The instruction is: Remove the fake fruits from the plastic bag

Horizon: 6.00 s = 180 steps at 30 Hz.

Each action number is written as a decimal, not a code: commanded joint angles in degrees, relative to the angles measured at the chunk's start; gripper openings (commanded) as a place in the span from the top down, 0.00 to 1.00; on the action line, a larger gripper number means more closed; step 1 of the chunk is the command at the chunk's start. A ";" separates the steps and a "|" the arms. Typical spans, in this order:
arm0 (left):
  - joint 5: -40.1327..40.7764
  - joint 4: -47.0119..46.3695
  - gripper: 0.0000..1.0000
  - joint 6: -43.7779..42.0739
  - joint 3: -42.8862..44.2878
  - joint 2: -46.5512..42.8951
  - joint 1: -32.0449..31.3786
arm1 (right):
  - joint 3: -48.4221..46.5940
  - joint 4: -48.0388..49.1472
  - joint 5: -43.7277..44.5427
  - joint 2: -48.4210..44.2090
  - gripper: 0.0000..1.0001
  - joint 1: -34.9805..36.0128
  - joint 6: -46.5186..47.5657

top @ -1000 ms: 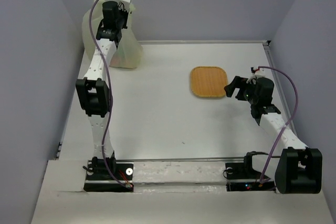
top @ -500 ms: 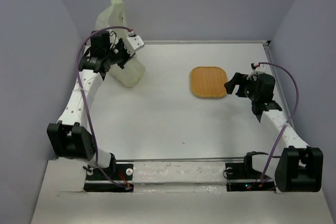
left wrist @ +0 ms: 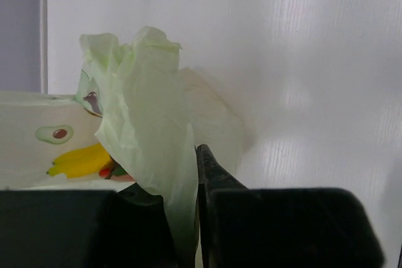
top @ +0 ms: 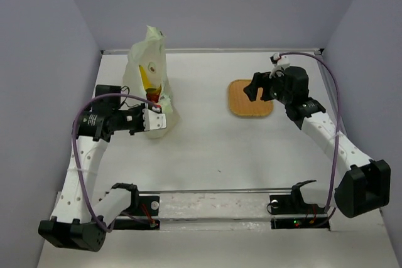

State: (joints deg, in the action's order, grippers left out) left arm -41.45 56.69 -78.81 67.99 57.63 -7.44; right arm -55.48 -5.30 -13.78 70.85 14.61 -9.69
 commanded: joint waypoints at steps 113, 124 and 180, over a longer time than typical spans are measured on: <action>30.92 -33.31 1.00 56.75 1.19 1.88 -17.60 | -0.41 11.11 18.26 18.98 0.63 36.45 -3.67; 32.46 -37.60 1.00 64.29 0.30 6.17 -20.24 | -12.97 16.26 11.68 17.38 0.47 36.45 -2.07; 47.34 -43.94 1.00 67.03 -3.12 8.90 -19.36 | -44.45 -14.65 22.57 40.17 0.91 36.45 -6.92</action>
State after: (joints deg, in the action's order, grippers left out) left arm 4.89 15.84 -10.90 65.25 66.67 -26.89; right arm -97.32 -22.09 7.49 119.96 50.70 -18.28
